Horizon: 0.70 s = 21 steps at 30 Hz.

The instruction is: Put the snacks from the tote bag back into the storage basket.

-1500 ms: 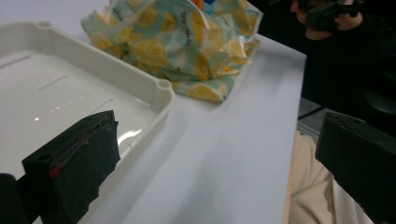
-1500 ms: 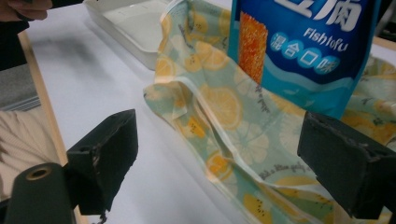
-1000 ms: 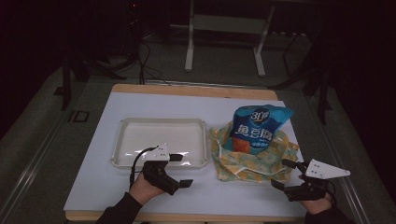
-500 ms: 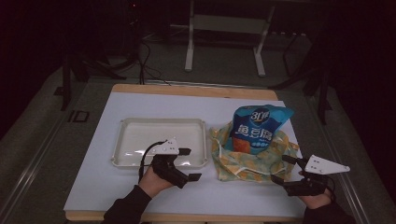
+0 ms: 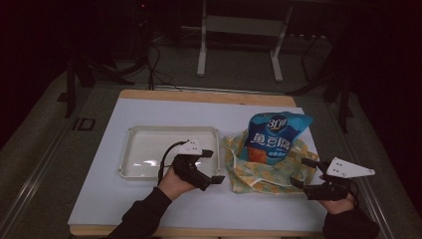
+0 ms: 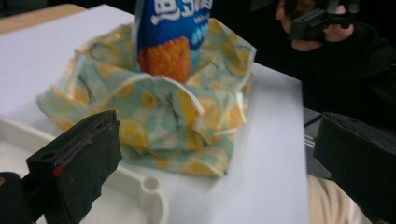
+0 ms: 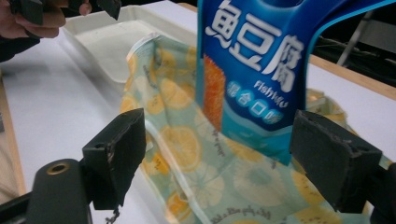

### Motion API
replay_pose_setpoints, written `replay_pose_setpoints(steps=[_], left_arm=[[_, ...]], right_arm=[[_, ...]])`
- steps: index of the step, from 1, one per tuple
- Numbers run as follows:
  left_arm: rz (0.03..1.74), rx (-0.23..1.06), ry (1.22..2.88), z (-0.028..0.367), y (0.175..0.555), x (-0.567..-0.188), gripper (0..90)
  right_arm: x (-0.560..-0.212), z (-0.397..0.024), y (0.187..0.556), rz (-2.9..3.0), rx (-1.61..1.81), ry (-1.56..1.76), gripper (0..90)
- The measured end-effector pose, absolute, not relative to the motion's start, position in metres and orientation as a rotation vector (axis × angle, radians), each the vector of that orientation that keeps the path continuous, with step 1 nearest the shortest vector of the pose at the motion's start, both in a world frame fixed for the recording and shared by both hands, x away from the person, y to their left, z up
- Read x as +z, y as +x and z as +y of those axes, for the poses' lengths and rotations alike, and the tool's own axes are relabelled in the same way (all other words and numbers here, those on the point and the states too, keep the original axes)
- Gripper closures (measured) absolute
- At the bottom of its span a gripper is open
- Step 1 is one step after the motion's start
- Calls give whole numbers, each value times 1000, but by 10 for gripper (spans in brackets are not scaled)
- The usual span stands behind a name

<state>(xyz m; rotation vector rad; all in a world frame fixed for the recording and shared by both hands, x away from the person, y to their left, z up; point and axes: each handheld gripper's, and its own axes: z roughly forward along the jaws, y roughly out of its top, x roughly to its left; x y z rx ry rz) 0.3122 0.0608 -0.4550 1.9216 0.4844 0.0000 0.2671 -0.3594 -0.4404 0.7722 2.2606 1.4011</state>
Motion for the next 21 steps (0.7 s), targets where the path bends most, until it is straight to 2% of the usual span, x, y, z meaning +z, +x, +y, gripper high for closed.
replay_pose_setpoints(steps=[14, 21], left_arm=[[492, 23, 1925, 37, 335, -447, 18], [483, 82, 1922, 24, 344, -442, 33]], right_arm=[[-432, -363, 279, 2214, 1382, 814, 222], [-428, -361, 289, 2205, 1354, 803, 236]])
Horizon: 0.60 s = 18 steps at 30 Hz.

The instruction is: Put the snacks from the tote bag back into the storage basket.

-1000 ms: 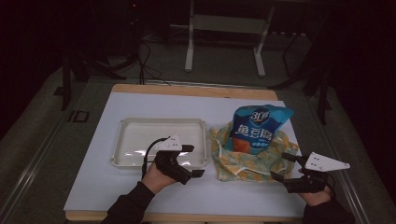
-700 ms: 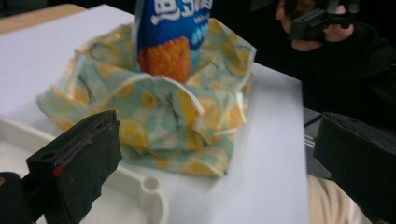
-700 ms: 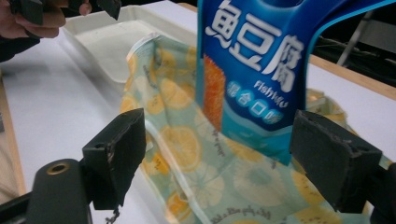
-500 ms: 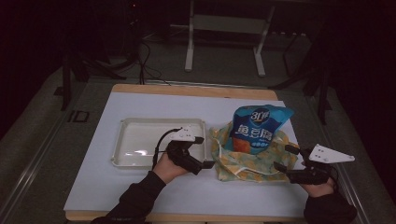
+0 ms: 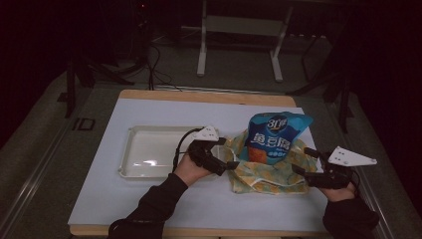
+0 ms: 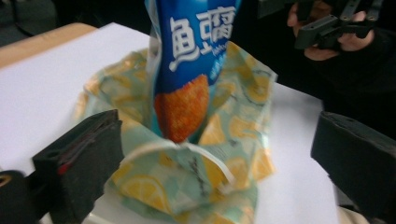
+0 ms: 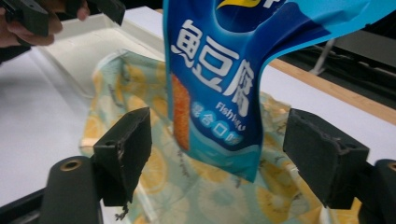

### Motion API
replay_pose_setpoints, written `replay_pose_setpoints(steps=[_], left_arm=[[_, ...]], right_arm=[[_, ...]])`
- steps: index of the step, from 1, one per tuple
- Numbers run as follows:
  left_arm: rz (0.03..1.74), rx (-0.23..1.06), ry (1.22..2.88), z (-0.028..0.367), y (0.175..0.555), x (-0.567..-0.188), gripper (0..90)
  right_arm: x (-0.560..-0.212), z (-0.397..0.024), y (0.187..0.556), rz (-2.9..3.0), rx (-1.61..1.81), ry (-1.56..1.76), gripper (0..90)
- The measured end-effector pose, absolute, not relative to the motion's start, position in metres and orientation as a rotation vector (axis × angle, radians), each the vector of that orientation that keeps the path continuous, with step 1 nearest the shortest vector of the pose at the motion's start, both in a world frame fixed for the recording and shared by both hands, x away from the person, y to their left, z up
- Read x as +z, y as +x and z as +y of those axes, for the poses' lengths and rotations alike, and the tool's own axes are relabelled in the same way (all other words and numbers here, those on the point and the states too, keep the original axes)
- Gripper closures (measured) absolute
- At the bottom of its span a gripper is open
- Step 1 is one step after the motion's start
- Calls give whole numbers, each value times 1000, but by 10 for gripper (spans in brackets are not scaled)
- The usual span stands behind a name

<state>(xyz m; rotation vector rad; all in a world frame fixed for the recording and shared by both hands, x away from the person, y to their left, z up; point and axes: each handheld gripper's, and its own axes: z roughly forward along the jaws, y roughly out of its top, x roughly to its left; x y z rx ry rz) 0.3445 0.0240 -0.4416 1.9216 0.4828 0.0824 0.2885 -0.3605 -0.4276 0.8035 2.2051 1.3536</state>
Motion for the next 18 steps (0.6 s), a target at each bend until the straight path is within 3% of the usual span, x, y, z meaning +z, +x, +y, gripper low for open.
replay_pose_setpoints(steps=[13, 18], left_arm=[[492, 104, 1922, -1, 373, -433, 64], [495, 118, 1901, -10, 380, -432, 122]], right_arm=[[-423, -351, 314, 2169, 1333, 863, 261], [-423, -348, 323, 2156, 1335, 881, 291]])
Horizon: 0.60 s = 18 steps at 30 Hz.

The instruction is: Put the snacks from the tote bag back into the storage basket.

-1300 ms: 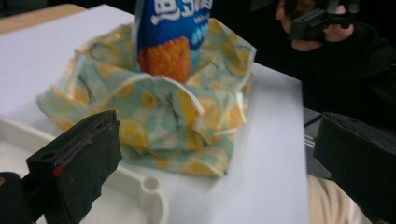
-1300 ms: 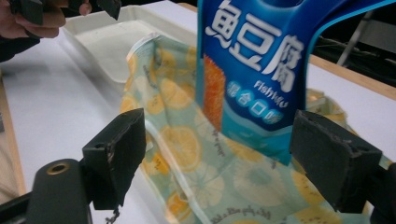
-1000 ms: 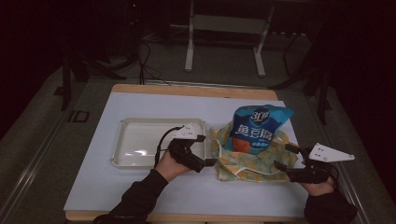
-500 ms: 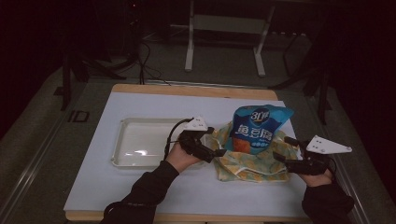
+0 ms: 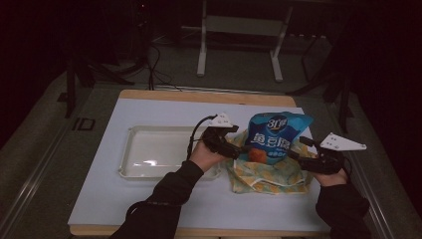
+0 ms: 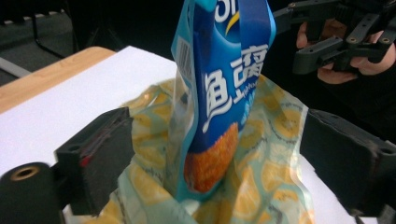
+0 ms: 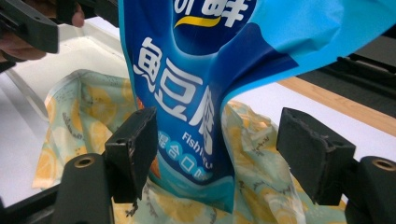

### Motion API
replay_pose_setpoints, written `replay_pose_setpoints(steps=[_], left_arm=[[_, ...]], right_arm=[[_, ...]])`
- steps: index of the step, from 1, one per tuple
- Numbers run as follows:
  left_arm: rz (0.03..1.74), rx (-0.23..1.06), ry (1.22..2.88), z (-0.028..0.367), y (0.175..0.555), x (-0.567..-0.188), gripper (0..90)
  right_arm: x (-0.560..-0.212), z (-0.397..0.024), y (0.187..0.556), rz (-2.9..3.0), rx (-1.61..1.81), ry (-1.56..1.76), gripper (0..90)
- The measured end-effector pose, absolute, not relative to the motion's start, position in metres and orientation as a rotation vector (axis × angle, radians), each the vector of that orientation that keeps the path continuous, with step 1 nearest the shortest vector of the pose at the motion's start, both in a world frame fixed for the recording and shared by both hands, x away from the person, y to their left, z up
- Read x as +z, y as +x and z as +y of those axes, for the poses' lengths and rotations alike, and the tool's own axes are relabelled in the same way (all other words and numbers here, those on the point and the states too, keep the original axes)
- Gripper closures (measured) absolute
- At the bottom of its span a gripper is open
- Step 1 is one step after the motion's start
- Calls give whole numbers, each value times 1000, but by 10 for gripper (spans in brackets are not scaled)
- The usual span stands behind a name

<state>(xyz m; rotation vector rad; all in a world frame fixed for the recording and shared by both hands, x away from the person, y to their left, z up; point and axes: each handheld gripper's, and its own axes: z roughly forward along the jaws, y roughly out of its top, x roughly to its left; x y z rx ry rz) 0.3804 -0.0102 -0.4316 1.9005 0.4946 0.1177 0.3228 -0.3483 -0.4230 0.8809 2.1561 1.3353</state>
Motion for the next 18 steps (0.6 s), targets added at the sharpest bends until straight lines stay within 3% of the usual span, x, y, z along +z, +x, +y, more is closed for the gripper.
replay_pose_setpoints(steps=[7, 11, 18], left_arm=[[502, 124, 1904, -20, 386, -434, 185], [534, 171, 1921, -32, 390, -437, 348], [535, 172, 1909, -41, 392, -436, 482]], right_arm=[[-427, -345, 334, 2156, 1339, 908, 351], [-429, -343, 337, 2150, 1337, 902, 405], [-431, -339, 341, 2154, 1317, 905, 452]])
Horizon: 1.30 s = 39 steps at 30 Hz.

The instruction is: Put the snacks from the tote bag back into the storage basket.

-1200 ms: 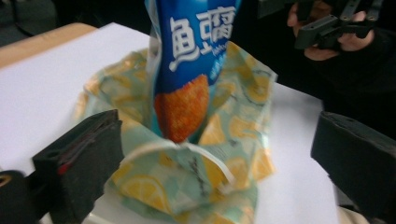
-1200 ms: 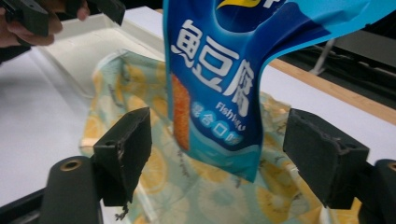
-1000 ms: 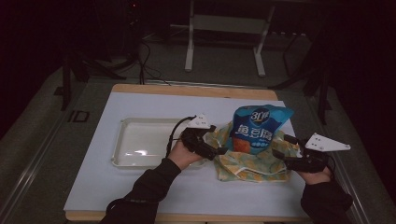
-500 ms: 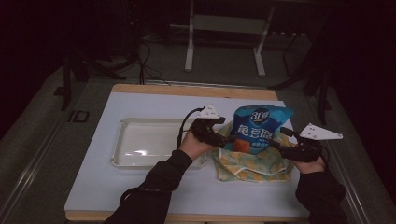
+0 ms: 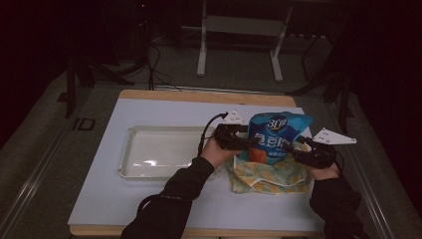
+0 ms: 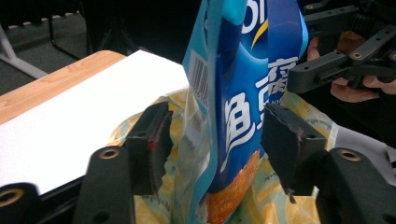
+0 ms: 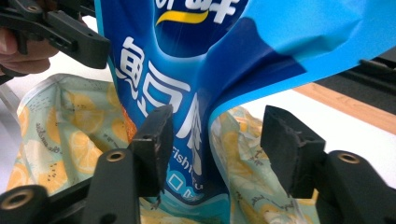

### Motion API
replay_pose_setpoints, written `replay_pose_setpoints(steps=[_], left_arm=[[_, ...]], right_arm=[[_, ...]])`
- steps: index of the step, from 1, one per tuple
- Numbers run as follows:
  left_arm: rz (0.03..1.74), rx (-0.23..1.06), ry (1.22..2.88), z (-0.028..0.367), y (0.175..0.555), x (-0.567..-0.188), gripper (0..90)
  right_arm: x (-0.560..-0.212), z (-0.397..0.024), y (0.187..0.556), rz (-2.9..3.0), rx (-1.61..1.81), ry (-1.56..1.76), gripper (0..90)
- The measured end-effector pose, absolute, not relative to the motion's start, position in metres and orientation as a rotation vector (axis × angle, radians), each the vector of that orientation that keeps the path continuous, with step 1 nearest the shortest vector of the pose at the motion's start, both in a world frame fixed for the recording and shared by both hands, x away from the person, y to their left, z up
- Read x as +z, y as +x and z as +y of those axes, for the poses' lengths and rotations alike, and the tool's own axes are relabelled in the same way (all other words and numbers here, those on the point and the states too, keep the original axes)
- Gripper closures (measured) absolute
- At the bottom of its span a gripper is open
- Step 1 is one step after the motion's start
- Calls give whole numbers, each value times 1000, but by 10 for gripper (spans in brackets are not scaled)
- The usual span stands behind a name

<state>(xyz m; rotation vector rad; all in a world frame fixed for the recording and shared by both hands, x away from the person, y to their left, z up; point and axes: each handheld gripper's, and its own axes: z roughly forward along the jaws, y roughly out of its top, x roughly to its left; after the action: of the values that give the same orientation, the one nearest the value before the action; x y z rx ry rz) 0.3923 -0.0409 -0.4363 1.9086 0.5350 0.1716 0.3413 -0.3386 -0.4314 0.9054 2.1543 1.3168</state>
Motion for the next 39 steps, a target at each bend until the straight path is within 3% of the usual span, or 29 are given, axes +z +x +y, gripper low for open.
replay_pose_setpoints(steps=[6, 25, 39], left_arm=[[505, 165, 1935, -51, 391, -441, 606], [526, 145, 1937, -51, 396, -444, 804], [545, 170, 1961, -54, 392, -440, 856]], right_arm=[[-436, -336, 344, 2173, 1292, 895, 572], [-439, -330, 345, 2202, 1277, 867, 823], [-435, -325, 343, 2203, 1256, 863, 880]])
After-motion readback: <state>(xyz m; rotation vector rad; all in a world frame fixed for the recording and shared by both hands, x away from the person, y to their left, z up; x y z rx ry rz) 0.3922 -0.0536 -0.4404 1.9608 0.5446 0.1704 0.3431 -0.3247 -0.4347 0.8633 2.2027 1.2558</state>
